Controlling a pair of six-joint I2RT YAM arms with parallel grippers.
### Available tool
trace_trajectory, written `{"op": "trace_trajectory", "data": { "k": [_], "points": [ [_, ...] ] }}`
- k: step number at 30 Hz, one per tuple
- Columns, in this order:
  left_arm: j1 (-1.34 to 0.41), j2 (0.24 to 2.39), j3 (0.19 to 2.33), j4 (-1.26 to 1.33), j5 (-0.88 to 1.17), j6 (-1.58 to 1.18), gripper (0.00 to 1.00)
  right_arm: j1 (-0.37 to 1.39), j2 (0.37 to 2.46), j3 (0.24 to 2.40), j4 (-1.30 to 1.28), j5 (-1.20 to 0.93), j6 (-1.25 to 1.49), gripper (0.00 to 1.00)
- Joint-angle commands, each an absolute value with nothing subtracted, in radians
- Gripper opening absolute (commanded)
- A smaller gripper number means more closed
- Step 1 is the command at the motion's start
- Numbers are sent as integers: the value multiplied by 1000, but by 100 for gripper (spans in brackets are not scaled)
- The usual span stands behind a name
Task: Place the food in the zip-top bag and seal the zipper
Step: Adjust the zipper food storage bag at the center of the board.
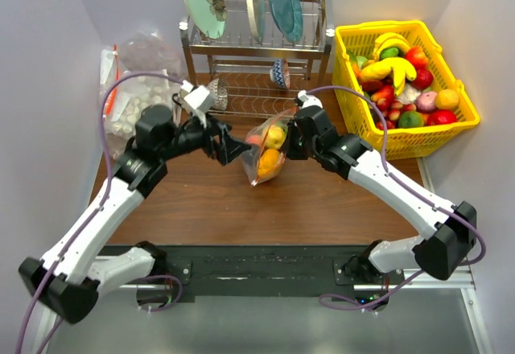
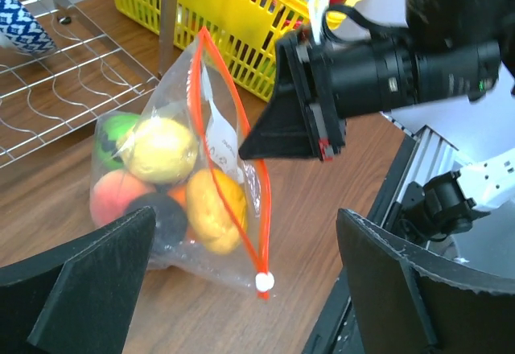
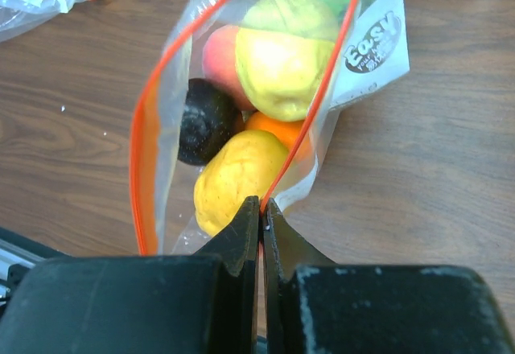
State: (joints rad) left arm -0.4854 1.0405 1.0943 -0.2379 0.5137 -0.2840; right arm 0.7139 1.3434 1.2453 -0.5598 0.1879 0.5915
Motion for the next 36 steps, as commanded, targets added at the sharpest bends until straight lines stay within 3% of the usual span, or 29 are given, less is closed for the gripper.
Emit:
{"op": "trace_trajectory", "data": {
  "k": [1, 11, 15, 25, 36],
  "points": [
    [-488, 948, 907, -17, 471, -265, 98, 701, 1359, 1302, -514, 166, 614, 0],
    [-603, 778, 508, 411, 278, -373, 100, 658, 1397, 1339, -496, 29, 650, 0],
    [-693, 726, 422, 442, 189, -301, 99, 646, 1405, 1361, -491, 5, 649, 0],
    [-816, 752, 336, 505, 53, -172, 80, 617, 1408, 1348, -465, -67, 670, 0],
    [-819, 821, 241, 679, -77, -100, 61, 592, 1410, 1345, -462, -117, 669, 0]
  ]
}}
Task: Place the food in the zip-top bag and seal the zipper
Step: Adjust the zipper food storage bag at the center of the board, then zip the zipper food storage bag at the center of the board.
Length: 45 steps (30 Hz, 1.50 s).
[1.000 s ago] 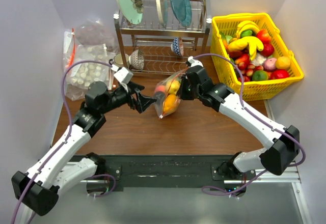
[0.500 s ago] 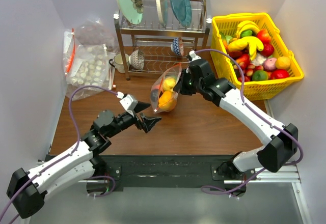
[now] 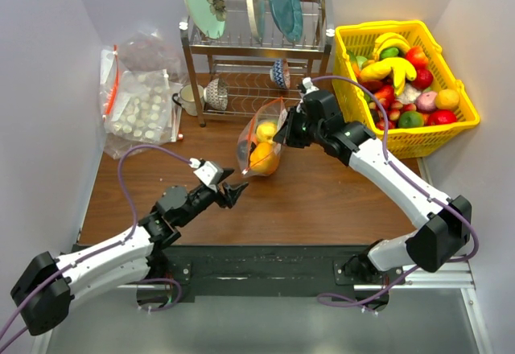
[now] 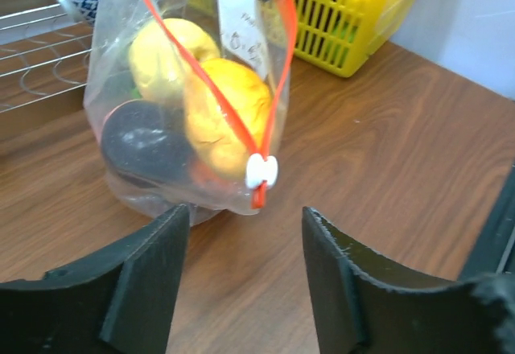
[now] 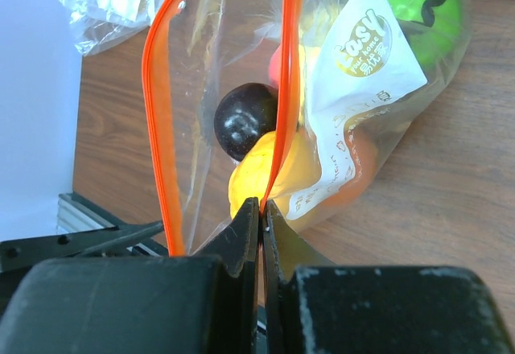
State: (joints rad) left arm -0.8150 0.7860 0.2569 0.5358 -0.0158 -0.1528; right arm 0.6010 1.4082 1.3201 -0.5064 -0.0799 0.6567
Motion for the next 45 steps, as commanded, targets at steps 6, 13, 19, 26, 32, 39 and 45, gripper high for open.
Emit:
{"op": "trace_trajectory", "data": {
  "k": [6, 13, 19, 26, 32, 39, 45],
  "points": [
    [-821, 887, 250, 744, -75, -77, 55, 586, 1410, 1339, -459, -133, 673, 0],
    [-819, 928, 290, 732, -28, -41, 34, 586, 1413, 1330, -451, -146, 680, 0],
    [-819, 956, 325, 686, -14, -22, 0, 584, 1411, 1325, -451, -152, 675, 0],
    [-819, 936, 376, 575, -80, -43, 0, 584, 1376, 1298, -471, -187, 546, 2],
    [-818, 885, 388, 494, -52, -44, 0, 583, 1345, 1344, -529, -156, 342, 39],
    [-818, 824, 407, 402, -60, -61, 0, 584, 1301, 1373, -479, -280, 174, 54],
    [-816, 796, 417, 362, 17, -60, 0, 615, 1241, 1292, -282, -625, -64, 57]
  ]
}}
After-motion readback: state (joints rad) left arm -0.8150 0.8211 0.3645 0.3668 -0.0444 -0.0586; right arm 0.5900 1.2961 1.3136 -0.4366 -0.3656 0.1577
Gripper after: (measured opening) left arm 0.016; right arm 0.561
